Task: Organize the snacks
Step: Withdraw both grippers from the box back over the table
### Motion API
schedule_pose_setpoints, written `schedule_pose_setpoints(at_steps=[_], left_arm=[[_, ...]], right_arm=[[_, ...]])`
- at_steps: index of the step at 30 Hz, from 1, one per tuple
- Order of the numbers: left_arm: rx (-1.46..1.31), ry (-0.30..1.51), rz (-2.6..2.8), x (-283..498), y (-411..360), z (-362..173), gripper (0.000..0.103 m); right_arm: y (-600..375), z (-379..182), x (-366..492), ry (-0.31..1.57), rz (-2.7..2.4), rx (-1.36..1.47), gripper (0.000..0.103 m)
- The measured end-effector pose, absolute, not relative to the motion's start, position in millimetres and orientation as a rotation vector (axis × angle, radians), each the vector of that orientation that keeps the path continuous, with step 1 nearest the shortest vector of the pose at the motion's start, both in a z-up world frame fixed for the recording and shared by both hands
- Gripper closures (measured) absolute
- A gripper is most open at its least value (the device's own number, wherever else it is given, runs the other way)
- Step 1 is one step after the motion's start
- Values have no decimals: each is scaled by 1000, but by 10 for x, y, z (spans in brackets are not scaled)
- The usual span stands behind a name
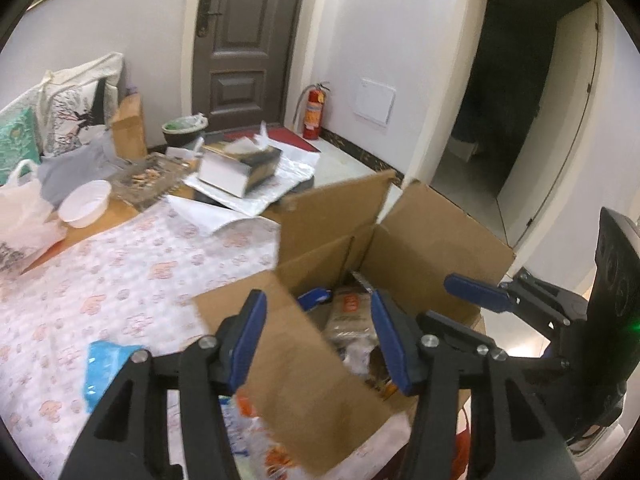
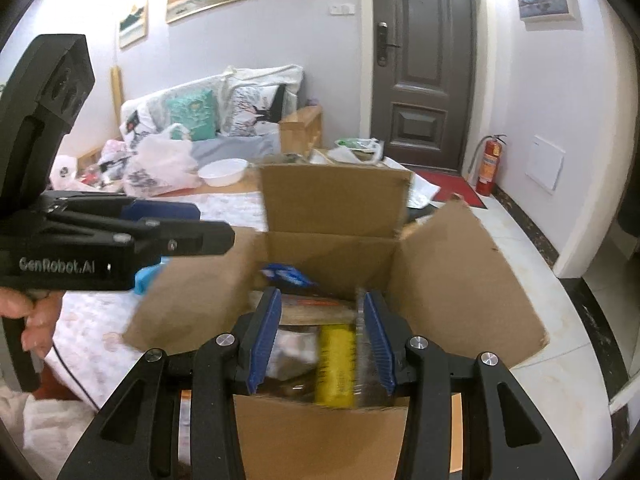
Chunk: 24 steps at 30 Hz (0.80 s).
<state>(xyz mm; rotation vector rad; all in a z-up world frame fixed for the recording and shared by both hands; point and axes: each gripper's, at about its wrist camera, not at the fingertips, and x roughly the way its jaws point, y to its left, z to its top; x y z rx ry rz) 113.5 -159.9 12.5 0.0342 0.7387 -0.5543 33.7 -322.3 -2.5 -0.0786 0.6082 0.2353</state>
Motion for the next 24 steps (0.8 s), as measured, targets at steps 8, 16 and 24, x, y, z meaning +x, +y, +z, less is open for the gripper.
schedule_pose_setpoints(at_steps=[8,16,24], left_arm=[[15,691,-481,772,-907,151,49],[14,709,-442,525,-363,-200,48],[-31,760,-478,421,-119,-734,48]], right_arm=[[-2672,82,51,588,358,-68,65],[-2067,-143,-209,625,449,-8,65],[-1856,-672,-234,709,371,70,61]])
